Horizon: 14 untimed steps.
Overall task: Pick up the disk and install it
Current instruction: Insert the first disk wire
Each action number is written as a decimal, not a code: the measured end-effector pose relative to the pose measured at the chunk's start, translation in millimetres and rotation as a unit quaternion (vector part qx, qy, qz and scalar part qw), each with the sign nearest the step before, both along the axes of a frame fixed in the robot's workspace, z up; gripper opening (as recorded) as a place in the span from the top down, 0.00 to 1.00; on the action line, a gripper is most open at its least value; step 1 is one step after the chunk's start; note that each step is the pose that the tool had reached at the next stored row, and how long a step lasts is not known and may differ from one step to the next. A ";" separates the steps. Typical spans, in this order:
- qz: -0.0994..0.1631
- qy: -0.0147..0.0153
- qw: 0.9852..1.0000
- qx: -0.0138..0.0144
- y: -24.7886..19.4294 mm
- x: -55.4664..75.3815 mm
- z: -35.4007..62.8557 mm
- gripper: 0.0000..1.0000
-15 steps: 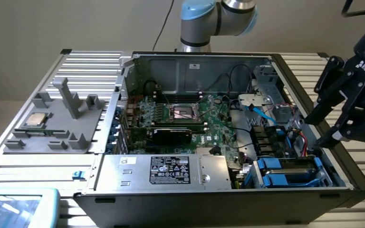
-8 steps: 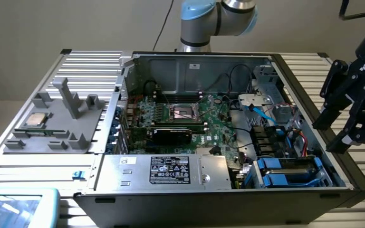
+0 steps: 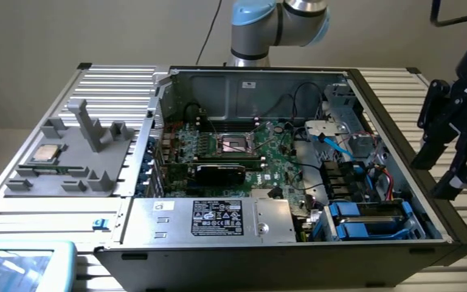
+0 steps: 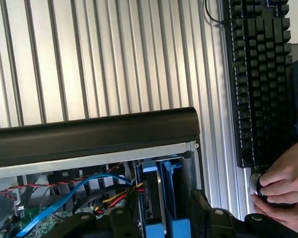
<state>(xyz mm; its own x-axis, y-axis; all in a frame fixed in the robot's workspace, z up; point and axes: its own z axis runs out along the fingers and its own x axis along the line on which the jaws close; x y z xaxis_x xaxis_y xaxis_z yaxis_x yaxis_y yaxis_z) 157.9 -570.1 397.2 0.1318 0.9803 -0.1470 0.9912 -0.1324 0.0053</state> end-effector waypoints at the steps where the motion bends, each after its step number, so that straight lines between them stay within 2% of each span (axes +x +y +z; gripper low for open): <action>1: 0.002 -0.006 1.000 -0.003 0.0 0.0 0.0 0.46; 5: 0.009 -0.031 0.999 -0.016 0.0 0.0 0.0 0.46; 6: 0.010 -0.036 0.999 -0.020 0.0 0.0 0.0 0.46; 7: 0.012 -0.038 0.999 -0.023 0.0 0.1 0.0 0.46; 12: 0.012 -0.038 0.999 -0.024 0.0 -0.5 0.0 0.46; 14: 0.012 -0.041 0.999 -0.025 0.3 -4.6 0.0 0.46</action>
